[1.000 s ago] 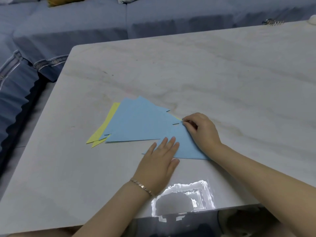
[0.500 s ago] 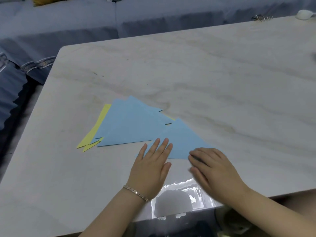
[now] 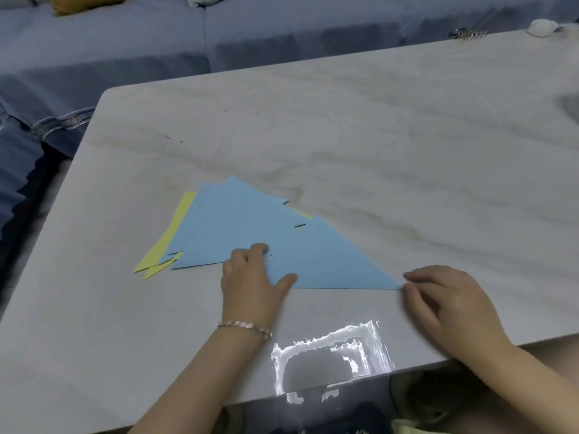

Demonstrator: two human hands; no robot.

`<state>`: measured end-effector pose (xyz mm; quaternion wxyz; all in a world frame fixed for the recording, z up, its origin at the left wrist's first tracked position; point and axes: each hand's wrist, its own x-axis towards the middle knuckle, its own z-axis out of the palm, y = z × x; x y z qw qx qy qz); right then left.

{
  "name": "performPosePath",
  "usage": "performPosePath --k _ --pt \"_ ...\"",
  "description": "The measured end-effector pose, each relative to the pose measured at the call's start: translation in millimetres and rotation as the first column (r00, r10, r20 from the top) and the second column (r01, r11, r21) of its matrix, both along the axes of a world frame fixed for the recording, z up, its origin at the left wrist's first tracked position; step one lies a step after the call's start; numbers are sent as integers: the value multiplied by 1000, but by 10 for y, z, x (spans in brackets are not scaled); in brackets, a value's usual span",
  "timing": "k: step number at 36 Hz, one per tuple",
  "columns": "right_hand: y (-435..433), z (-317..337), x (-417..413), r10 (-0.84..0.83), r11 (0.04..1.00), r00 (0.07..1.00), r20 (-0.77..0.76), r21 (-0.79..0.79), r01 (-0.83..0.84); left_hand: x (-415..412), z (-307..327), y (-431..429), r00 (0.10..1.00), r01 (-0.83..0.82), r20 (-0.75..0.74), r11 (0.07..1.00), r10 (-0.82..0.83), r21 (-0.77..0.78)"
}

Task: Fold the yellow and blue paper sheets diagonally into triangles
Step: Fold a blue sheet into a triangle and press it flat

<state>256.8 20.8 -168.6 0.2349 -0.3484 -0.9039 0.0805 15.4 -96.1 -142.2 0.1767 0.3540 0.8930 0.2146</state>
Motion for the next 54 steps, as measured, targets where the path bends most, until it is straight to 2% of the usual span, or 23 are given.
performPosePath --k 3,7,11,15,19,22,23,26,30,32,40,47,52,54 --pt "23 53 -74 -55 997 998 6 -61 56 -64 64 72 999 32 43 994 -27 -104" --pt "16 119 -172 -115 984 993 -14 -135 112 -99 67 127 988 21 155 998 -10 -67" --pt "3 125 -265 -104 985 991 -87 -150 90 -104 93 148 999 52 17 994 -51 -96" --pt "-36 177 -442 13 986 991 -134 -164 -35 -234 95 215 999 30 16 999 -30 41" --pt "-77 183 -800 185 964 982 -25 -191 -186 -321 66 259 973 22 -229 1000 -24 -10" --pt "-142 128 -1095 301 931 950 88 -244 -272 -234 -30 200 924 195 -355 974 -144 112" --pt "-181 99 -1178 344 913 933 108 -273 -305 -185 -63 173 902 294 -361 949 -237 114" --pt "-297 14 -1326 423 883 888 181 -301 -360 -80 -164 79 873 461 -174 887 -456 -14" --pt "-303 -34 -1324 446 886 855 266 -264 -380 -155 -329 -60 822 483 -264 864 -504 -145" --pt "-288 -34 -1288 458 881 841 288 -273 -386 -156 -287 -80 813 484 -256 851 -524 -203" --pt "-161 4 -1040 351 931 860 372 -239 -277 -313 -284 -317 804 410 -332 864 -494 -293" --pt "47 58 -593 198 973 838 508 -205 -106 -408 -286 -475 869 328 -297 911 -395 -251" --pt "96 158 -485 152 973 869 471 -225 -48 -362 -228 -494 924 220 -263 949 -278 -228" --pt "118 259 -615 47 981 937 346 -191 22 -352 -168 -463 943 192 -235 962 -236 -192"
